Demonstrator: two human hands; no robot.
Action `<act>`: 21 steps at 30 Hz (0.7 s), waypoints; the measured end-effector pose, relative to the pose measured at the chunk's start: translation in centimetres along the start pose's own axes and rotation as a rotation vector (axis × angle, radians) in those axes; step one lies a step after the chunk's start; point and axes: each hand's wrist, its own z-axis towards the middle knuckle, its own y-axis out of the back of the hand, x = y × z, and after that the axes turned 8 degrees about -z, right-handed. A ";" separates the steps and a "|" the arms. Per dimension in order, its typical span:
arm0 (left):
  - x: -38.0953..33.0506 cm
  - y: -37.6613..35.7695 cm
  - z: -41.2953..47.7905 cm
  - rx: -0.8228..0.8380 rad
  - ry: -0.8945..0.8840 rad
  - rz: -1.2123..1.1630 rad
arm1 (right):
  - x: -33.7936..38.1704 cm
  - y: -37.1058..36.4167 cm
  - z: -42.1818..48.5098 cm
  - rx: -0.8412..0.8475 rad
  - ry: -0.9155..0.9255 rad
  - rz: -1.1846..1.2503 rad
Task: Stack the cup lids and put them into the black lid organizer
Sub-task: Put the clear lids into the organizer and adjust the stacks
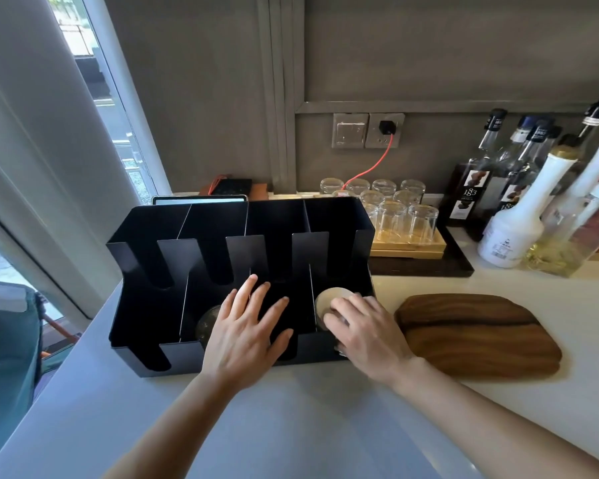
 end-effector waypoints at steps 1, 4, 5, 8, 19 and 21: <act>0.0 0.0 0.0 0.001 -0.001 0.004 | 0.0 0.1 0.0 0.006 -0.004 0.010; 0.0 0.0 0.1 0.010 0.001 0.012 | -0.5 0.4 0.3 0.110 -0.032 0.067; 0.0 0.0 0.1 0.013 0.000 0.013 | -0.7 0.6 0.4 0.147 -0.040 0.083; -0.1 -0.1 0.1 0.015 -0.004 0.010 | -1.1 0.9 0.8 0.188 -0.044 0.102; 0.0 -0.2 0.0 0.007 0.001 0.013 | -1.9 1.4 0.3 0.192 -0.027 0.161; 0.0 -0.2 0.0 0.004 -0.004 0.013 | -2.0 1.4 0.3 0.185 -0.020 0.157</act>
